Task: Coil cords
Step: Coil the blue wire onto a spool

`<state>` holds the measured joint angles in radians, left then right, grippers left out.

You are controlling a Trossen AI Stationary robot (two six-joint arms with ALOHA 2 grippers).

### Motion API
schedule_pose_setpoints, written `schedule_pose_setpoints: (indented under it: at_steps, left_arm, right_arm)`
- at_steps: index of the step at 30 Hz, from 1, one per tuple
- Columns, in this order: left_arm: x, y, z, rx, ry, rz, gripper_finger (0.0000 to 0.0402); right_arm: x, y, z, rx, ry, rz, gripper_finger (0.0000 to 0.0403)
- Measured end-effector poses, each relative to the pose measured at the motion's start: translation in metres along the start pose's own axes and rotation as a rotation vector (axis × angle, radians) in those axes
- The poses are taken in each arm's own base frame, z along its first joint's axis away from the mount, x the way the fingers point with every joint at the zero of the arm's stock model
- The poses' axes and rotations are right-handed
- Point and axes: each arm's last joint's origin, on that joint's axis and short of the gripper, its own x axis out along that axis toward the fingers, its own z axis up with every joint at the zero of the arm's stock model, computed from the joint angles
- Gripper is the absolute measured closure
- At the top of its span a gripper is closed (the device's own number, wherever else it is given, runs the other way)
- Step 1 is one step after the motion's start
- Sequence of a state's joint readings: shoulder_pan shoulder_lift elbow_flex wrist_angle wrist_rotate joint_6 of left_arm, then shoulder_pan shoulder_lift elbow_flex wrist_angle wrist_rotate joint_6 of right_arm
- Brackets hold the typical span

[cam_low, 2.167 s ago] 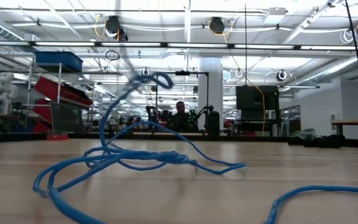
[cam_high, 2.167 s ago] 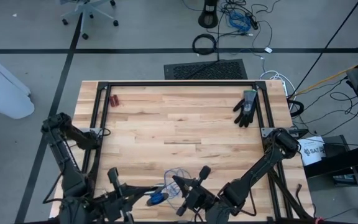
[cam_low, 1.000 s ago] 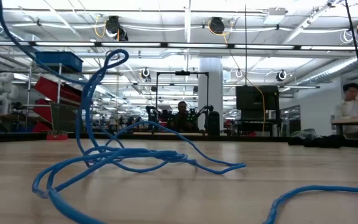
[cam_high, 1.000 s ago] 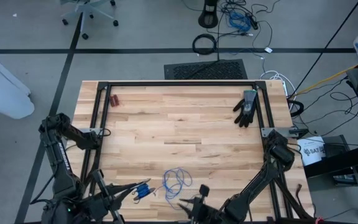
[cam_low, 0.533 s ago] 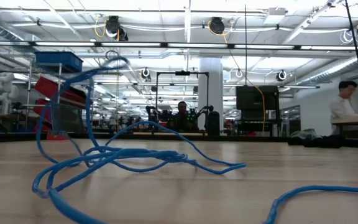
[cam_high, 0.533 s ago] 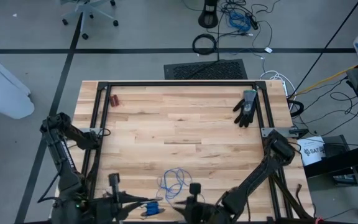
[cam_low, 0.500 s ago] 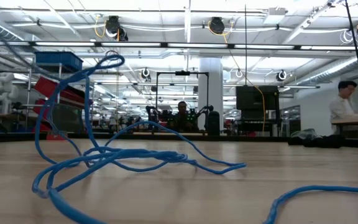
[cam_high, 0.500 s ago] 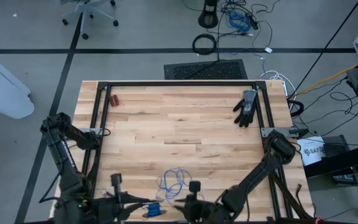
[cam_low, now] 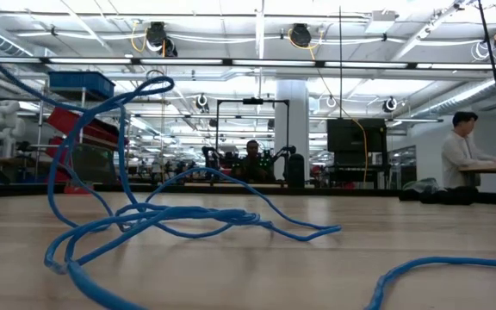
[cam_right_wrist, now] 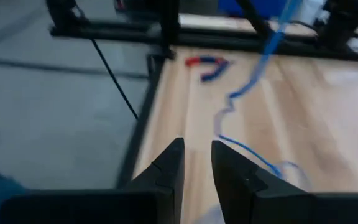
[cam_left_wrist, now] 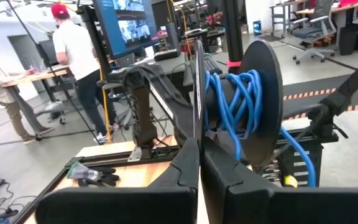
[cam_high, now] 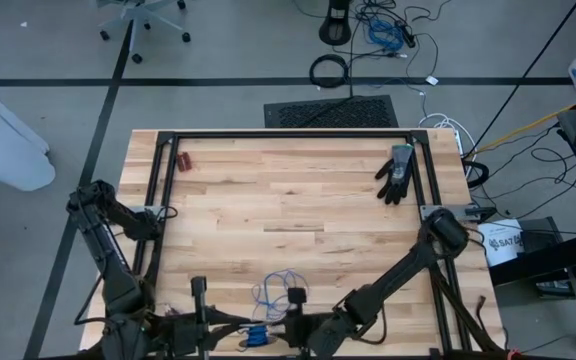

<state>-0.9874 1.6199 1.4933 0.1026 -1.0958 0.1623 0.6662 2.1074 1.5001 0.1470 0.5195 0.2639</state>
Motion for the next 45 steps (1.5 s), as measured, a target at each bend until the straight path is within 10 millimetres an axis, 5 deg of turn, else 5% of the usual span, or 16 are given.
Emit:
schedule_pose_setpoints:
  at_steps: [14,29,34,41,45]
  left_arm:
    - [0.0,0.002,0.001,0.007,0.001,0.014,0.0395]
    - [0.004,0.004,0.0,0.012,0.007,0.025,0.0395]
    - [0.004,0.004,0.0,0.013,0.007,0.025,0.0395]
    - [0.004,0.004,0.0,0.014,0.007,0.025,0.0395]
    - [0.004,0.004,-0.001,0.016,0.008,0.025,0.0395]
  right_arm:
    - [0.04,-0.011,-0.042,0.005,-0.118,-0.154,0.0243]
    - [0.044,-0.013,-0.027,0.092,-0.237,-0.002,0.0251]
    - [0.044,-0.014,-0.024,0.098,-0.267,0.0,0.0283]
    - [0.044,-0.014,-0.026,0.087,-0.247,-0.004,0.0393]
    - [0.043,-0.011,-0.028,0.084,-0.237,-0.001,0.039]
